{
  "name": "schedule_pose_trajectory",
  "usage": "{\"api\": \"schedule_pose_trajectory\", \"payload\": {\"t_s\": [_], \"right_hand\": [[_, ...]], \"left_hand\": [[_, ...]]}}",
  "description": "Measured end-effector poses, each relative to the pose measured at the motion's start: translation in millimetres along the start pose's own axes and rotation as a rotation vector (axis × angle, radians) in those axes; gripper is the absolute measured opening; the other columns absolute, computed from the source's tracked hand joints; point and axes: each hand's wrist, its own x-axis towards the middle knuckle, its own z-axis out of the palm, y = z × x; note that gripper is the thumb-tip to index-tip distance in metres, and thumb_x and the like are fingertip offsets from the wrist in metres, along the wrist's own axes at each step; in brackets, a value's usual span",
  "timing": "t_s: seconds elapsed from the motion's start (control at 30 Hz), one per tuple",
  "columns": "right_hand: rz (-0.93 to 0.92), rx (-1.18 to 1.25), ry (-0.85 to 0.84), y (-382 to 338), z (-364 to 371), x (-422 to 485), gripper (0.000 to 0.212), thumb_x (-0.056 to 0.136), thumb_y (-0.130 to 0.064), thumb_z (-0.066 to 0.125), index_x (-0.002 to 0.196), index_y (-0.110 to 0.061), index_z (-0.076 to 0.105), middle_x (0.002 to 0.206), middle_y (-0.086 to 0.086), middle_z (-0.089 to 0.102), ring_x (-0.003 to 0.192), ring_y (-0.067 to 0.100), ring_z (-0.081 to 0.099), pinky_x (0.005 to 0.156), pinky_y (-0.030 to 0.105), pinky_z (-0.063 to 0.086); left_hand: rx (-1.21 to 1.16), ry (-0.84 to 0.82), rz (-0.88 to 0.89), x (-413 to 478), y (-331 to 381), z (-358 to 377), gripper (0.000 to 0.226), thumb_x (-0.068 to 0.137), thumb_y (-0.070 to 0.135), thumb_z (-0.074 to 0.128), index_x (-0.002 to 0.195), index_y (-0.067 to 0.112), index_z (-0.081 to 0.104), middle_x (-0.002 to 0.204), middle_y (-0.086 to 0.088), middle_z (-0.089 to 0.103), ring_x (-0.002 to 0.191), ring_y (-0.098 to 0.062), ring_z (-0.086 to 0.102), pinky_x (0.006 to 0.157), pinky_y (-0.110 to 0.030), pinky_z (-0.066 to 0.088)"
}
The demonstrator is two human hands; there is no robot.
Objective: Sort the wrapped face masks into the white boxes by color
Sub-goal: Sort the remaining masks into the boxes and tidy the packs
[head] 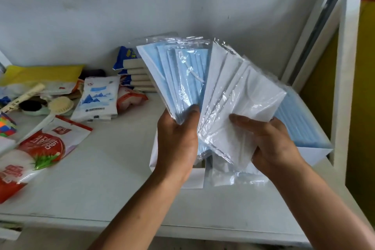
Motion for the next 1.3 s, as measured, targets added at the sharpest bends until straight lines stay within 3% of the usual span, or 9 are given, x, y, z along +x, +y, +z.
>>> {"api": "schedule_pose_trajectory", "payload": {"t_s": [0.1,0.2,0.3,0.4,0.53,0.7,0.87,1.1,1.3], "right_hand": [[0.042,0.038,-0.017,-4,-6,6,0.04,0.063,0.0,0.078,0.101,0.007,0.071,0.095,0.018,0.073,0.079,0.027,0.073,0.08,0.041,0.06],[0.095,0.053,-0.07,-3,-9,8,0.03,0.063,0.0,0.076,0.093,0.005,0.074,0.091,0.017,0.072,0.078,0.026,0.071,0.085,0.041,0.058],[0.117,0.058,-0.104,0,-9,7,0.013,0.062,0.0,0.076,0.075,-0.003,0.078,0.08,0.012,0.074,0.069,0.022,0.071,0.074,0.034,0.06],[0.106,0.097,-0.085,-1,-8,8,0.026,0.063,0.0,0.074,0.089,0.0,0.074,0.082,0.011,0.075,0.069,0.021,0.073,0.069,0.033,0.062],[0.125,0.119,-0.07,-2,-8,8,0.028,0.064,-0.001,0.074,0.092,-0.002,0.073,0.092,0.015,0.074,0.079,0.024,0.073,0.082,0.039,0.06],[0.166,0.114,-0.188,-4,-6,4,0.015,0.07,-0.004,0.069,0.075,-0.011,0.082,0.104,0.015,0.076,0.099,0.03,0.073,0.096,0.05,0.054],[0.204,0.207,-0.197,-8,-5,4,0.017,0.076,-0.006,0.066,0.079,-0.01,0.082,0.097,0.011,0.077,0.085,0.027,0.075,0.077,0.051,0.06],[0.267,0.254,-0.195,-5,-8,8,0.025,0.075,-0.008,0.066,0.098,-0.004,0.075,0.1,0.011,0.074,0.088,0.028,0.073,0.092,0.053,0.054],[0.232,0.262,-0.118,-7,-6,6,0.013,0.073,-0.005,0.068,0.073,-0.005,0.081,0.093,0.008,0.077,0.082,0.021,0.076,0.084,0.042,0.059]], "left_hand": [[-0.07,-0.01,-0.182,7,2,-5,0.046,0.071,0.034,0.076,0.11,0.009,0.07,0.113,-0.014,0.073,0.111,-0.028,0.067,0.104,-0.05,0.045],[-0.264,-0.168,-0.334,11,9,-10,0.051,0.09,0.048,0.06,0.131,0.017,0.062,0.134,-0.01,0.064,0.126,-0.031,0.058,0.111,-0.052,0.039],[-0.335,-0.233,-0.346,9,16,-12,0.046,0.102,0.04,0.038,0.133,0.013,0.06,0.127,-0.012,0.068,0.119,-0.03,0.064,0.103,-0.048,0.048],[-0.359,-0.222,-0.337,10,16,-12,0.047,0.102,0.04,0.042,0.136,0.011,0.058,0.133,-0.016,0.063,0.125,-0.034,0.059,0.11,-0.056,0.04],[-0.343,-0.232,-0.224,12,13,-13,0.042,0.094,0.029,0.058,0.13,0.009,0.062,0.133,-0.017,0.063,0.128,-0.034,0.057,0.112,-0.057,0.036],[-0.182,-0.219,-0.186,13,14,-16,0.018,0.078,0.014,0.075,0.096,0.013,0.079,0.102,-0.008,0.077,0.108,-0.025,0.069,0.102,-0.046,0.047],[-0.384,-0.277,-0.263,4,15,-9,0.036,0.089,0.021,0.06,0.12,0.005,0.068,0.119,-0.018,0.069,0.112,-0.034,0.066,0.092,-0.044,0.055],[-0.43,-0.279,-0.304,2,15,-6,0.038,0.099,0.023,0.05,0.133,0.008,0.06,0.13,-0.015,0.065,0.12,-0.03,0.063,0.097,-0.046,0.052],[-0.434,-0.227,-0.365,0,18,-5,0.04,0.101,0.028,0.045,0.133,0.012,0.061,0.13,-0.012,0.066,0.122,-0.029,0.062,0.103,-0.048,0.049]]}}
